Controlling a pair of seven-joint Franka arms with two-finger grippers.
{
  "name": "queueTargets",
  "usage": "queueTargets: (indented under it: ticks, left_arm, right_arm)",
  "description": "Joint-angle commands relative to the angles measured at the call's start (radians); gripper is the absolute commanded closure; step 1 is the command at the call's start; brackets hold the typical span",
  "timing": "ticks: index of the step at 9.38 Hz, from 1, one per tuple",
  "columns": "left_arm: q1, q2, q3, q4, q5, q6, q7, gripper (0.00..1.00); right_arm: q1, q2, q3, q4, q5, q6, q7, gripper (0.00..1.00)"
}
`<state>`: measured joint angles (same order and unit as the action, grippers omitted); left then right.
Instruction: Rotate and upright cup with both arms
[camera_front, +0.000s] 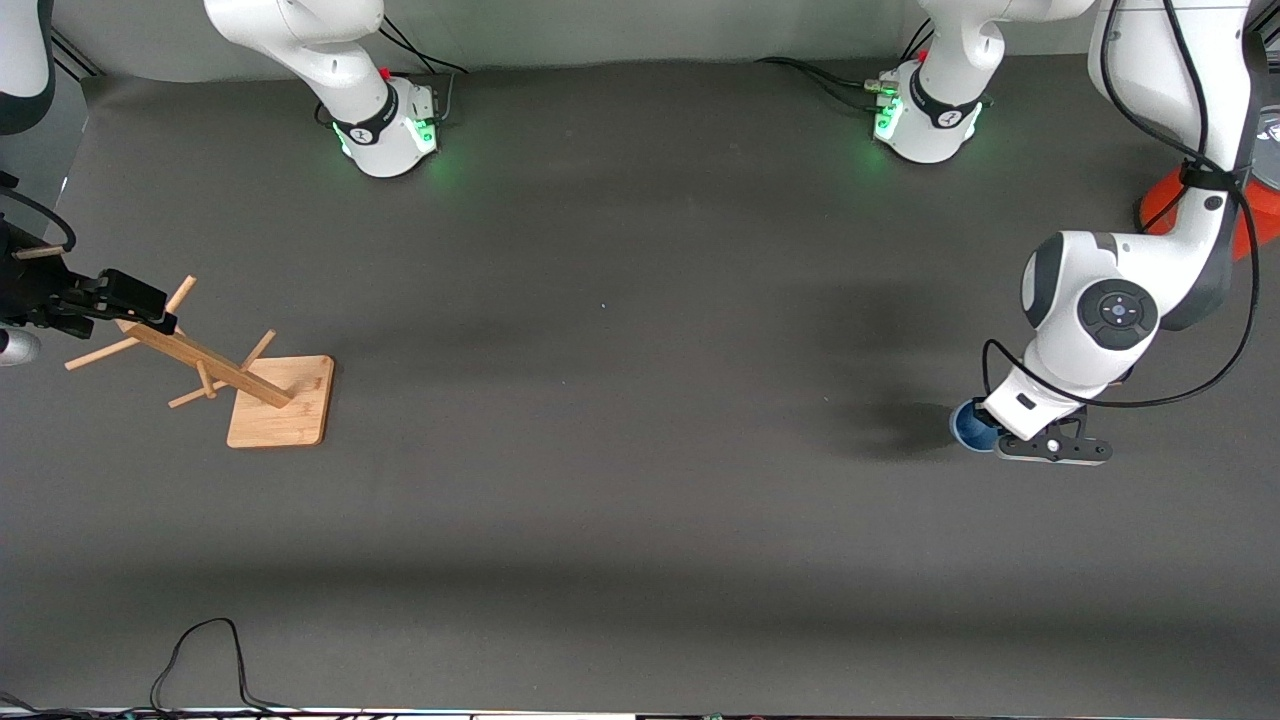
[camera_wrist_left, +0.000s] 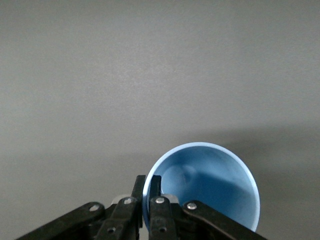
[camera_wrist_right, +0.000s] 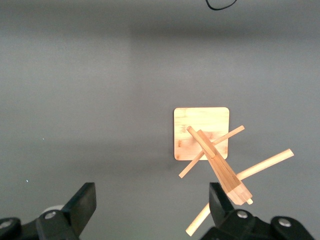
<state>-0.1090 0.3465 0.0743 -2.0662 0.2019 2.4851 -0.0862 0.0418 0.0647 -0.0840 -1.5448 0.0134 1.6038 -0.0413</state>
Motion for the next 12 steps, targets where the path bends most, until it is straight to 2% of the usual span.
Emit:
queueTargets:
  ticks: [1,4,12]
  left_arm:
    - [0.011,0.008,-0.01,-0.014,-0.016,0.017,0.037,1.0]
    - [0.038,0.034,-0.01,-0.011,-0.016,0.017,0.078,1.0]
    - [0.048,0.022,-0.011,-0.022,-0.016,0.001,0.12,1.0]
  right_arm:
    - [-0.003,0.003,0.003,0.009,-0.007,0.001,-0.005,0.0]
    - [-0.003,0.001,0.003,0.008,-0.007,0.001,-0.005,0.0]
    - [-0.003,0.003,0.003,0.008,-0.007,0.001,-0.006,0.0]
